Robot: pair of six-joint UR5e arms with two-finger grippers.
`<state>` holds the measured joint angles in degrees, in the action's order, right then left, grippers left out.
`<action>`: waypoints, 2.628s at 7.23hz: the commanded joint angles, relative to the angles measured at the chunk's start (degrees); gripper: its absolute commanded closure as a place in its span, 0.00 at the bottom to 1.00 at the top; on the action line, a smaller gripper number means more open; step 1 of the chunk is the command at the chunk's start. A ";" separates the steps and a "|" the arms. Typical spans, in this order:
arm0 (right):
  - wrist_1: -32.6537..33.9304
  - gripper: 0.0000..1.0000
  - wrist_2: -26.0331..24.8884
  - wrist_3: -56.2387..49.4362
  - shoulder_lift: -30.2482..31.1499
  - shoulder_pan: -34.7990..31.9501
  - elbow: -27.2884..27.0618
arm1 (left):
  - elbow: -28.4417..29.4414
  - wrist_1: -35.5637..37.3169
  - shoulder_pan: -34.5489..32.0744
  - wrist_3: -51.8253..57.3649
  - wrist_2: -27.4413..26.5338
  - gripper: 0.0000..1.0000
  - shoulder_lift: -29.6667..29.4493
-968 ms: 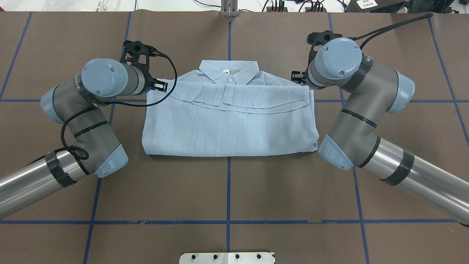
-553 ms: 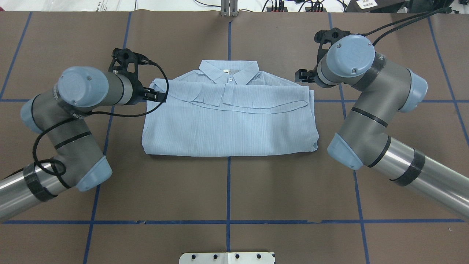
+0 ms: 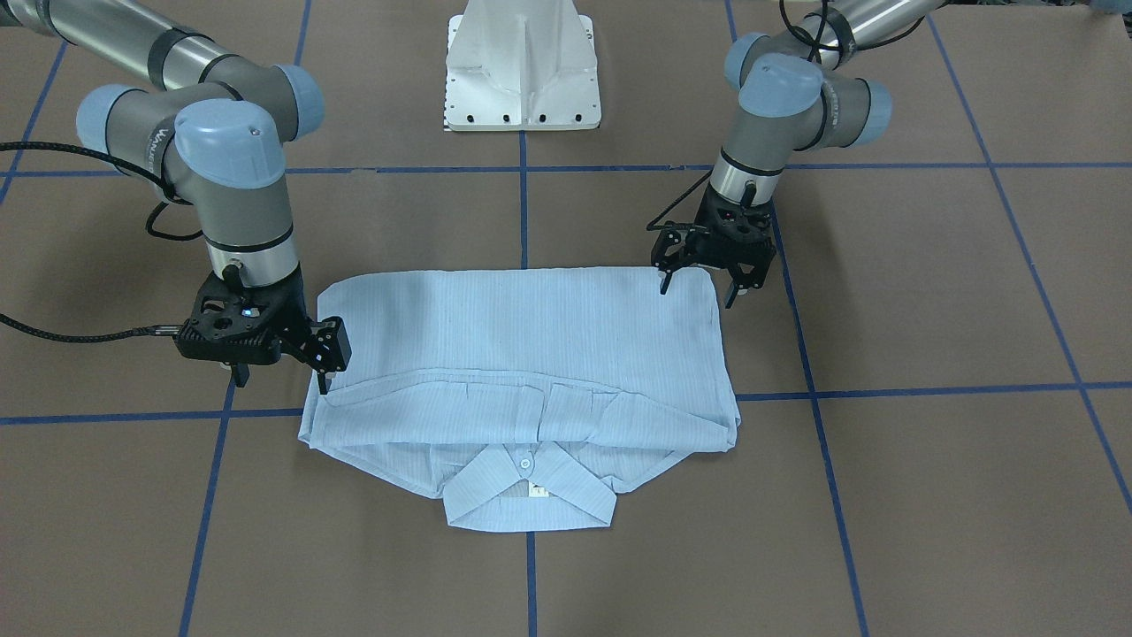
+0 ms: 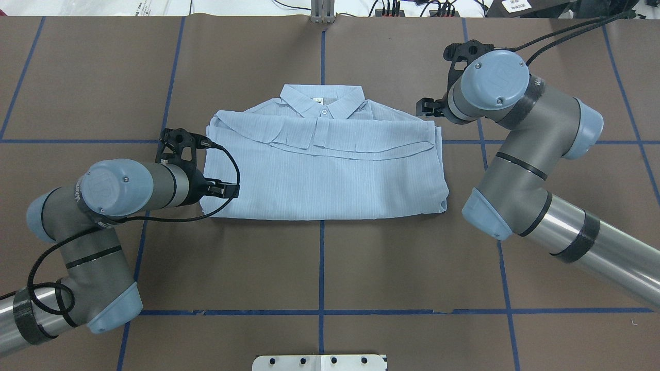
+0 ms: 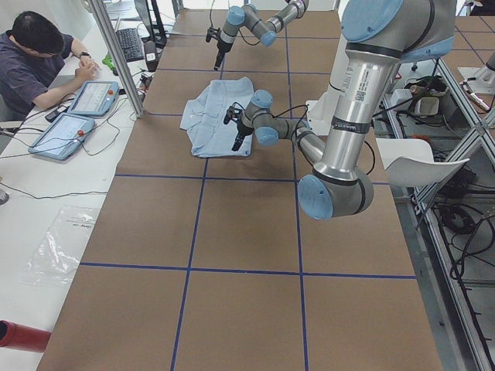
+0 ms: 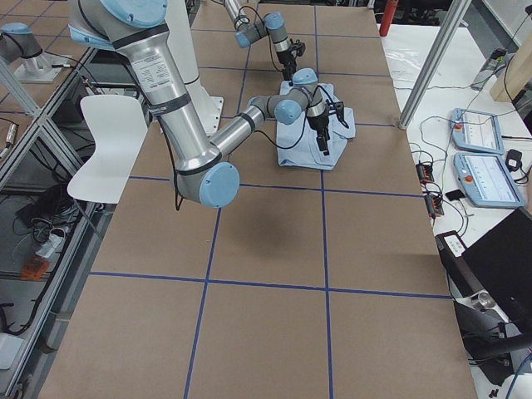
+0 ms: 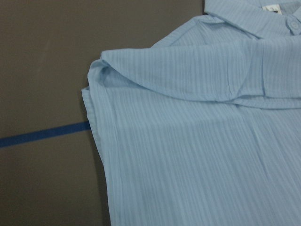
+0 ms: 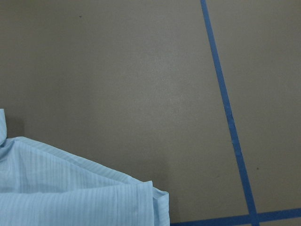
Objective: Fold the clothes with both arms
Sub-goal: 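Grasp the folded shirt's side edge with the left gripper and drag it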
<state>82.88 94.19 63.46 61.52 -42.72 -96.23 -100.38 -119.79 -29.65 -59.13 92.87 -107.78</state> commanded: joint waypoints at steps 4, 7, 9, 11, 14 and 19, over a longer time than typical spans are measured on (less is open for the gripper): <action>0.00 0.00 -0.33 0.27 0.01 0.09 0.08 | -0.34 -0.10 1.79 -0.82 -1.03 0.40 1.61; 0.00 0.00 -0.33 0.18 0.00 0.09 0.17 | -0.52 -0.01 2.14 -0.90 -1.20 1.00 2.74; 0.00 0.00 -0.33 0.35 -0.08 0.09 0.17 | -5.67 0.08 2.14 -0.03 -1.20 1.00 7.11; 0.00 0.00 -0.33 0.79 -0.17 0.18 0.17 | -8.17 0.43 2.06 1.63 -1.03 1.00 10.04; -0.35 0.00 -0.33 2.36 -1.66 1.05 0.00 | 0.22 -0.09 -11.25 15.32 -1.38 1.00 5.69; -2.99 0.00 -0.41 6.94 -4.48 3.87 0.79 | 34.63 -8.84 -21.05 20.10 -3.31 1.00 -18.20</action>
<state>79.92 93.78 69.40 57.34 -39.23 -95.59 -76.03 -124.09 -48.94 -39.20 90.15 -120.00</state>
